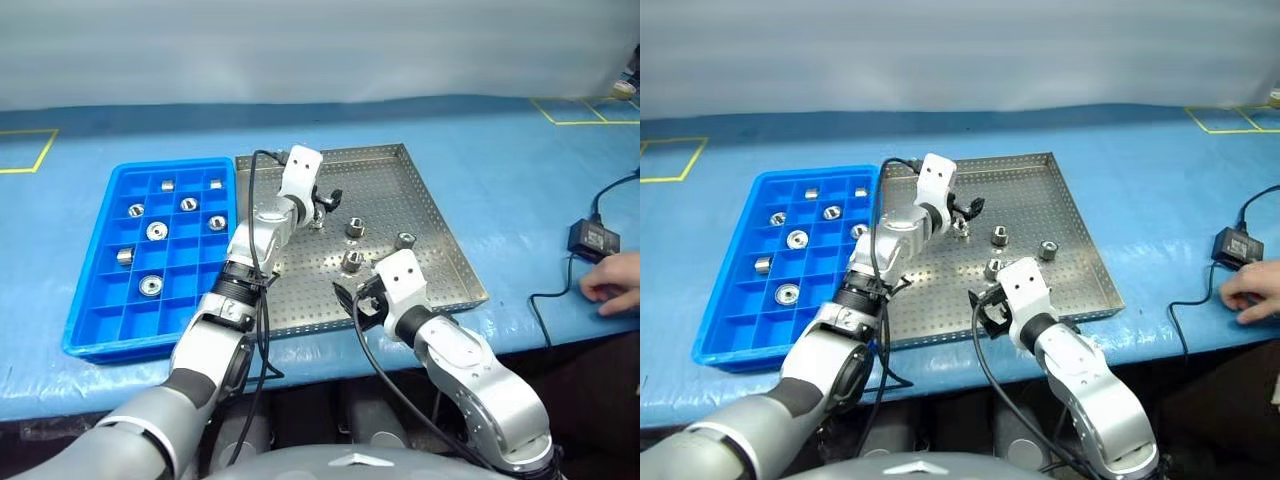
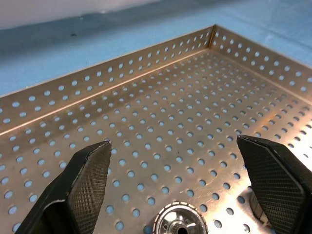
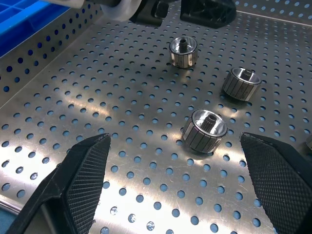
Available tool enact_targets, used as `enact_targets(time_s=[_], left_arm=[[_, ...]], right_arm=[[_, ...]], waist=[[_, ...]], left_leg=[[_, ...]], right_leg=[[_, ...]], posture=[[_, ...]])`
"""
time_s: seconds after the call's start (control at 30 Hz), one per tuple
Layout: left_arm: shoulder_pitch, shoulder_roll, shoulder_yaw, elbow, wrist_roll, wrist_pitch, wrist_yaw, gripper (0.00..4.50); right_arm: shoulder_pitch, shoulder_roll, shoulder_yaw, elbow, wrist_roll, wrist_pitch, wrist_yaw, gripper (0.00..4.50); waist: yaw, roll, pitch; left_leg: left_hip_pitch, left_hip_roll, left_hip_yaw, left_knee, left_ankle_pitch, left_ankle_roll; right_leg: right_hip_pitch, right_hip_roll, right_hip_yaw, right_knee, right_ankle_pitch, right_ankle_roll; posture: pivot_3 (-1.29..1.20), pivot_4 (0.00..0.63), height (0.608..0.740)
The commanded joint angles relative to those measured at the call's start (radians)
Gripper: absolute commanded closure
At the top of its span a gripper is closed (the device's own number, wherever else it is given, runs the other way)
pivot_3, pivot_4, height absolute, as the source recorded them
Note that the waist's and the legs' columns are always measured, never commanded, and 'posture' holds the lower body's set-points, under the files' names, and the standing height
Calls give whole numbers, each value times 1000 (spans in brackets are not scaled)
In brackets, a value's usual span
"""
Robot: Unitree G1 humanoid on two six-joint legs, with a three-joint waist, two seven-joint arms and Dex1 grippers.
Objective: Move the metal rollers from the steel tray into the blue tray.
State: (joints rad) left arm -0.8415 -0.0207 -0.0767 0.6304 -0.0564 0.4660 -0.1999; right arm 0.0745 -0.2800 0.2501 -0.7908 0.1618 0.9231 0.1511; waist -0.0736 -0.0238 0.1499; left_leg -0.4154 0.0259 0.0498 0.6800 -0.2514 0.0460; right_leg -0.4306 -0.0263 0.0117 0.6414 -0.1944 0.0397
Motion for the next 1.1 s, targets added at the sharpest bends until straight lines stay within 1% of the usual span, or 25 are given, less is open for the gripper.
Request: enact_targets(time_s=[0.03,0.23,0.27,0.33,0.43,0.53,0.57,0.73,0.83,0.97,1.0,1.1], left_arm=[[-30,-22,-2,65,10,-53,-2,26],[-19,-28,-7,148,33,-42,16,26],[-16,-27,-9,147,36,-32,17,188],[-9,-21,-14,130,44,-10,21,630],[0,-7,-18,80,56,37,28,1595],[15,14,4,-27,42,71,26,2624],[20,19,17,-72,31,87,26,2811],[73,60,110,-422,-33,156,43,2804],[139,103,161,-659,-49,223,67,2804],[294,181,209,-983,-6,341,125,2804],[342,197,224,-1066,7,380,143,2804],[455,217,256,-1242,26,488,179,2804]], right_arm=[[-4,6,-13,-41,-7,-15,-10,0],[-12,6,-10,-39,-9,-15,-8,0],[-13,6,-11,-38,-9,-15,-8,0],[-17,6,-12,-35,-8,-16,-6,0],[-23,5,-13,-29,-6,-17,-1,0],[-38,5,-6,-15,-2,-20,10,0],[-43,4,-4,-10,0,-21,14,0],[-97,2,17,32,11,-29,53,0],[-146,2,42,68,19,-37,89,0],[-220,-8,95,130,29,-57,162,0],[-240,-11,109,146,32,-64,182,0],[-287,-15,137,184,37,-83,224,0]], waist=[[-4,0,0],[-10,0,0],[-11,0,0],[-11,0,0],[-10,0,0],[-7,0,0],[-7,0,0],[7,0,0],[18,0,0],[40,1,0],[53,1,0],[85,0,1]], left_leg=[[0,0,0,0,0,0],[0,0,0,0,0,0],[0,0,0,0,0,0],[0,0,0,0,0,0],[0,0,0,0,0,0],[0,0,0,0,0,0],[0,0,0,0,0,0],[-1,1,0,0,0,0],[0,1,0,-1,0,0],[2,1,0,-2,-1,-1],[2,1,0,-3,-1,-1],[1,1,-2,-3,-1,-2]], right_leg=[[0,0,0,0,0,0],[0,0,0,0,1,1],[0,0,0,0,1,1],[0,0,0,0,1,1],[0,0,0,0,1,1],[0,0,0,0,1,1],[0,-1,0,0,1,1],[-2,-1,0,1,2,2],[-1,-1,0,1,2,2],[-1,0,0,1,2,2],[-1,0,0,1,2,1],[0,0,-2,1,1,1]], posture=[[-194,150,740],[-187,150,740],[-187,150,740],[-182,150,740],[-154,150,740],[-131,150,740],[-115,150,740],[-27,150,740],[55,150,740],[135,150,740],[158,150,740],[221,150,740]])
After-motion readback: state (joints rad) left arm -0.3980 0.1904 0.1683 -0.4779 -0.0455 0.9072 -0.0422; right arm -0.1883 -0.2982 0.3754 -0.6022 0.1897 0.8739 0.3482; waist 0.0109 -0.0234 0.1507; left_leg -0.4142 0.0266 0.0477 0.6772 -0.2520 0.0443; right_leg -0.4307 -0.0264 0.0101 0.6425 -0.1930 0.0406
